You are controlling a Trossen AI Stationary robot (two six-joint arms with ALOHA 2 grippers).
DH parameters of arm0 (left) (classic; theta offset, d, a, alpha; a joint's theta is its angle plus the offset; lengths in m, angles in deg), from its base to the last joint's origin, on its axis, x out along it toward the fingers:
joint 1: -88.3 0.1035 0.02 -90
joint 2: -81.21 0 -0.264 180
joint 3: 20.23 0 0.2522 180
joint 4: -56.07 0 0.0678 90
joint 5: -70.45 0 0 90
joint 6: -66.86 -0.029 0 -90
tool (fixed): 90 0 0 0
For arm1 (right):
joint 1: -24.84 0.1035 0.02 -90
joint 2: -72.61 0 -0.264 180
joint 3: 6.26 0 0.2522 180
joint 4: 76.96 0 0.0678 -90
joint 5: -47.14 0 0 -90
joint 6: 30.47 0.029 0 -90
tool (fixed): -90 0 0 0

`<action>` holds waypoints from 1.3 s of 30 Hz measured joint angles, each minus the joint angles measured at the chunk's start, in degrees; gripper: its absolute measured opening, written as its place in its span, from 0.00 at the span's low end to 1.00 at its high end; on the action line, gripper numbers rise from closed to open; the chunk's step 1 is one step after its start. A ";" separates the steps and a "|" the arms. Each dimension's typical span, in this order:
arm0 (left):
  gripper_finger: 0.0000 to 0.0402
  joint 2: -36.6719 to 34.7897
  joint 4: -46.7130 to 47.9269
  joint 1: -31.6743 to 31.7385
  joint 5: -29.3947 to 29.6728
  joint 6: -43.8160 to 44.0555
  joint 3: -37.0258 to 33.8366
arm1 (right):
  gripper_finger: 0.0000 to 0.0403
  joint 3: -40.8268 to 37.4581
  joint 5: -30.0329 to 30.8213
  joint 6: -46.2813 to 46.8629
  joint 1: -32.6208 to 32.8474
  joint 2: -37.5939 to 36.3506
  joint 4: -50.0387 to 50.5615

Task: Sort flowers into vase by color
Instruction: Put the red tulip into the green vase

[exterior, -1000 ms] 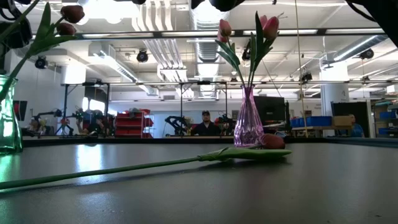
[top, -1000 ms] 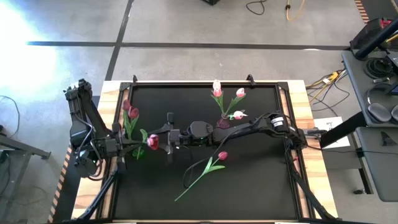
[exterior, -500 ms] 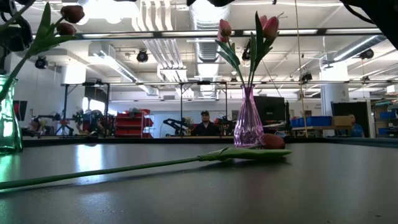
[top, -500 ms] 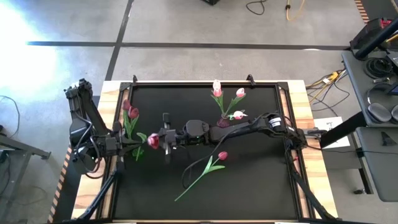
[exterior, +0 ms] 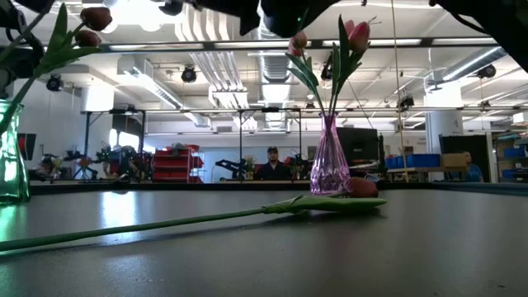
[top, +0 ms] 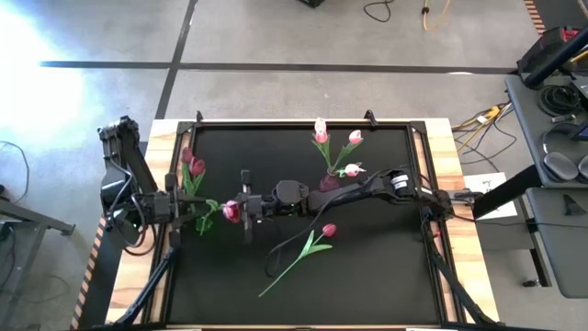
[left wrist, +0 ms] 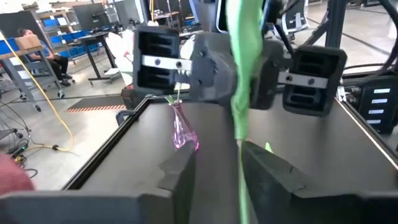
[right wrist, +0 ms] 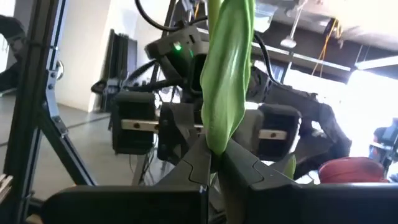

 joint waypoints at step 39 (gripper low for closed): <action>0.31 -23.92 14.06 -0.02 -17.90 -10.82 5.77 | 0.03 0.48 -3.00 -9.25 -1.53 3.12 -10.51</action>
